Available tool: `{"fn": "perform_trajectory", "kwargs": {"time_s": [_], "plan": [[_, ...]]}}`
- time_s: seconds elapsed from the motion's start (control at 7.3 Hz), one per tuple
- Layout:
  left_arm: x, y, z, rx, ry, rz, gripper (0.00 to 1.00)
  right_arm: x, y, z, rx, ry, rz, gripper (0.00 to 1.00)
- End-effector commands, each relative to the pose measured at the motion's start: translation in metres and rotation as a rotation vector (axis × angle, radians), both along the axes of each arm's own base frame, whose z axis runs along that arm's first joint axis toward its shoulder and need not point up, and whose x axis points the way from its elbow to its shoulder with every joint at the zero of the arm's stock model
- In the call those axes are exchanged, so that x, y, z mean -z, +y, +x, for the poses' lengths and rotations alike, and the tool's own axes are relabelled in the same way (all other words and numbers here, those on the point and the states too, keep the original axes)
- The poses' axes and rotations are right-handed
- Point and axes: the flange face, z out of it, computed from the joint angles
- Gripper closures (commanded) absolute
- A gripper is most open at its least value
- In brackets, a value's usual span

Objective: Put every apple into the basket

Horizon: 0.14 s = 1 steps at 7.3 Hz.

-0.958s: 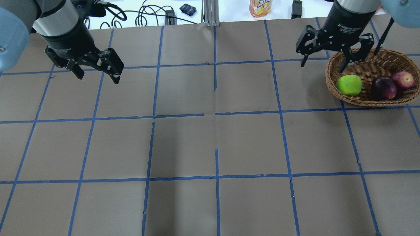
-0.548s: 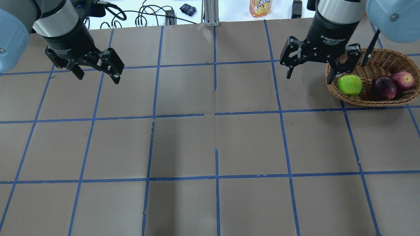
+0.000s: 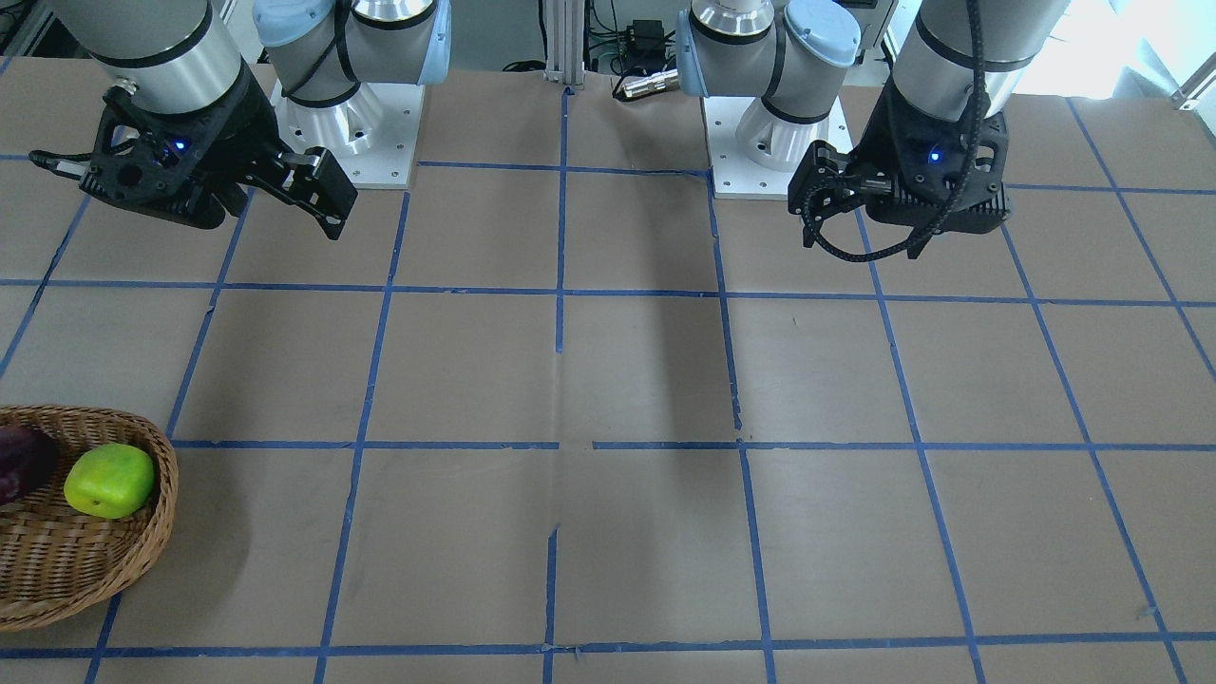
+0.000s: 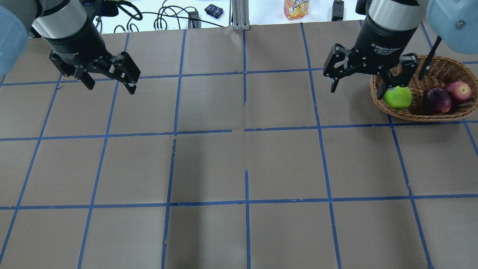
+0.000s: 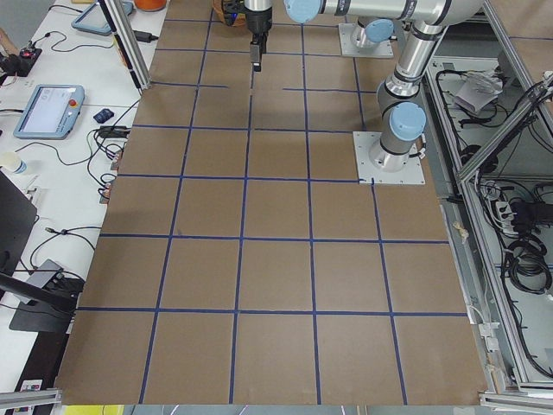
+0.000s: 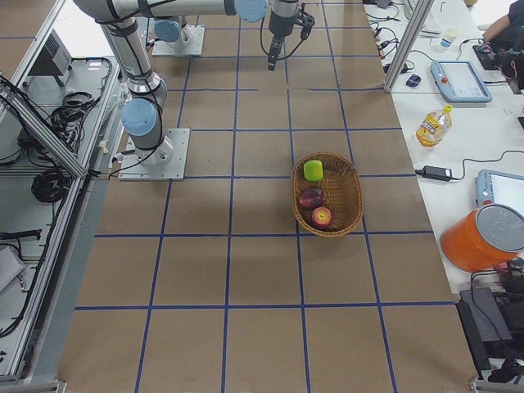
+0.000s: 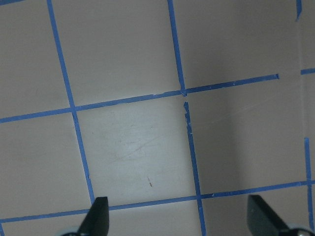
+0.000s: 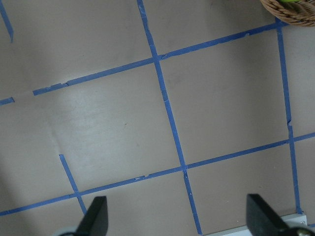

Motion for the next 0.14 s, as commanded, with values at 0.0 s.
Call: {"fn": "perform_trajectory", "kwargs": {"time_s": [0.0], "plan": [[-0.0006, 0.0011, -0.0011, 0.001, 0.003, -0.001, 0.0, -0.0043, 0.0041, 0.0012, 0.001, -0.001, -0.008, 0.0]]}}
